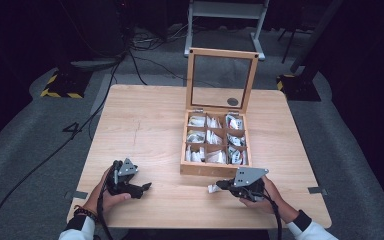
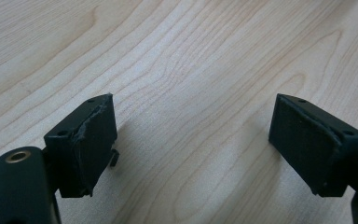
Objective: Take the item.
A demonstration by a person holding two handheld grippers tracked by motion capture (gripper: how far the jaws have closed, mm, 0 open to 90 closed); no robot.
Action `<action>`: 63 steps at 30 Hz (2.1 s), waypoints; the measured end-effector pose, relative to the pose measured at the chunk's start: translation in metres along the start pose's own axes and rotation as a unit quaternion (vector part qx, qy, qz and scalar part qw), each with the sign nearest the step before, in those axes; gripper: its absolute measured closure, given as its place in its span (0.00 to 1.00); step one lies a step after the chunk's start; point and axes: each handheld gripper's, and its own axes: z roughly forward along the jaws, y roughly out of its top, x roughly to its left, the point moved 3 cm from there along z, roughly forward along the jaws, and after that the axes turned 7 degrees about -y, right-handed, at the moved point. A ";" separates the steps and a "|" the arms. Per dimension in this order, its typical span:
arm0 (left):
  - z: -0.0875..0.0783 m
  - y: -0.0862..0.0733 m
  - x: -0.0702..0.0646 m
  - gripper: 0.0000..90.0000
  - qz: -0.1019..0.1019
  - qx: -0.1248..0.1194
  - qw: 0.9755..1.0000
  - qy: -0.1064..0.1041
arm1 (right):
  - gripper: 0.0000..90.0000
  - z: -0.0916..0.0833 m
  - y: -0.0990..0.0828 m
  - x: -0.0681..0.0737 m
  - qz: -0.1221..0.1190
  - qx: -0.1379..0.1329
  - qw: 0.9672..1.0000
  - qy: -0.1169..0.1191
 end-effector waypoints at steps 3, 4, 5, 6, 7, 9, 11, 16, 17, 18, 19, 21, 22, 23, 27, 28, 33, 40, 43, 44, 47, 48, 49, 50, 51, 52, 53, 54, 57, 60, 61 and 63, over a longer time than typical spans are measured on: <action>0.000 0.000 0.000 0.17 0.000 0.000 1.000 0.000 | 0.99 0.002 -0.003 -0.001 0.003 -0.001 1.000 -0.002; 0.000 0.000 0.000 0.17 0.000 0.000 1.000 0.000 | 0.99 0.003 -0.004 -0.001 0.005 0.000 1.000 -0.001; 0.000 0.000 0.000 0.17 0.000 0.000 1.000 0.000 | 0.99 0.003 -0.005 -0.001 0.007 0.003 1.000 -0.002; 0.000 0.000 0.000 0.17 0.000 0.000 1.000 0.000 | 0.98 0.003 -0.007 0.000 0.010 0.004 1.000 0.000; 0.000 0.000 0.000 0.17 0.000 0.000 1.000 0.000 | 0.97 0.004 -0.008 0.001 0.012 0.005 1.000 0.003; 0.000 0.000 0.000 0.17 -0.001 0.000 1.000 0.001 | 0.94 0.004 -0.012 0.002 0.013 0.012 1.000 0.003; 0.000 0.000 0.000 0.17 -0.001 0.000 1.000 0.001 | 0.93 0.005 -0.016 0.004 0.019 0.015 1.000 0.008; 0.000 0.000 0.000 0.17 0.000 0.000 1.000 0.000 | 0.91 0.006 -0.024 0.007 0.021 0.031 0.999 0.010; 0.000 0.000 0.000 0.17 0.000 0.000 1.000 0.000 | 0.91 0.006 -0.025 0.007 0.021 0.031 0.999 0.009; 0.000 0.000 0.000 0.17 0.000 0.000 1.000 0.000 | 0.90 0.006 -0.025 0.007 0.019 0.033 0.999 0.010; 0.000 0.000 0.000 0.17 0.000 0.000 1.000 0.000 | 0.90 0.006 -0.026 0.007 0.019 0.036 0.999 0.009; 0.000 0.000 0.000 0.17 -0.001 -0.001 1.000 0.001 | 0.88 0.007 -0.026 0.007 0.018 0.038 0.999 0.009; 0.000 0.000 0.000 0.17 -0.001 0.000 1.000 0.001 | 0.87 0.007 -0.026 0.007 0.019 0.040 0.999 0.011; 0.000 0.000 0.000 0.17 -0.001 0.000 1.000 0.001 | 0.86 0.008 -0.027 0.008 0.017 0.041 0.999 0.011; 0.000 0.000 0.000 0.17 -0.002 -0.001 1.000 0.000 | 0.79 0.005 -0.025 0.008 0.020 0.036 0.999 0.010; 0.000 0.000 0.000 0.17 -0.002 -0.001 1.000 0.001 | 0.77 0.003 -0.025 0.008 0.025 0.033 0.999 0.008; 0.000 0.000 -0.001 0.17 -0.003 -0.001 1.000 0.002 | 0.65 -0.010 -0.029 0.002 0.043 0.026 0.999 -0.003; 0.001 0.001 -0.002 0.17 -0.007 -0.001 1.000 0.007 | 0.59 -0.034 -0.042 -0.010 0.058 0.020 0.998 -0.010; 0.001 0.001 -0.002 0.17 -0.009 -0.001 1.000 0.009 | 0.55 -0.045 -0.048 -0.017 0.073 0.018 0.997 -0.011; 0.001 0.001 -0.002 0.17 -0.010 0.002 1.000 0.009 | 0.54 -0.047 -0.050 -0.019 0.075 0.019 0.997 -0.014; 0.001 0.004 -0.003 0.17 -0.014 0.011 1.000 0.012 | 0.51 -0.056 -0.060 -0.027 0.076 0.027 0.996 -0.032; 0.001 0.005 -0.004 0.17 -0.018 0.016 1.000 0.013 | 0.50 -0.058 -0.063 -0.030 0.080 0.028 0.996 -0.035; 0.002 0.005 -0.004 0.17 -0.019 0.017 1.000 0.014 | 0.49 -0.061 -0.067 -0.034 0.087 0.027 0.995 -0.040; 0.002 0.006 -0.004 0.17 -0.017 0.016 1.000 0.015 | 0.49 -0.063 -0.070 -0.038 0.092 0.029 0.994 -0.045; 0.003 0.006 -0.004 0.17 -0.017 0.017 1.000 0.015 | 0.48 -0.065 -0.073 -0.042 0.099 0.029 0.993 -0.051; 0.003 0.007 -0.004 0.17 -0.019 0.018 1.000 0.015 | 0.47 -0.068 -0.075 -0.046 0.107 0.026 0.992 -0.055; 0.003 0.008 -0.004 0.18 -0.019 0.020 1.000 0.014 | 0.46 -0.070 -0.078 -0.050 0.115 0.025 0.991 -0.063; 0.004 0.008 -0.004 0.18 -0.020 0.020 0.999 0.015 | 0.44 -0.072 -0.080 -0.054 0.120 0.025 0.990 -0.074; 0.005 0.012 -0.003 0.19 -0.010 0.017 1.000 0.018 | 0.40 -0.076 -0.084 -0.066 0.142 0.027 0.984 -0.103; 0.002 0.021 0.003 0.19 -0.018 0.005 1.000 0.007 | 0.37 -0.075 -0.086 -0.074 0.150 0.032 0.981 -0.122; 0.001 0.023 0.005 0.19 -0.022 -0.002 1.000 0.008 | 0.36 -0.075 -0.087 -0.076 0.153 0.034 0.979 -0.127; -0.001 0.027 0.009 0.19 -0.023 -0.009 1.000 0.008 | 0.36 -0.075 -0.088 -0.082 0.162 0.033 0.976 -0.139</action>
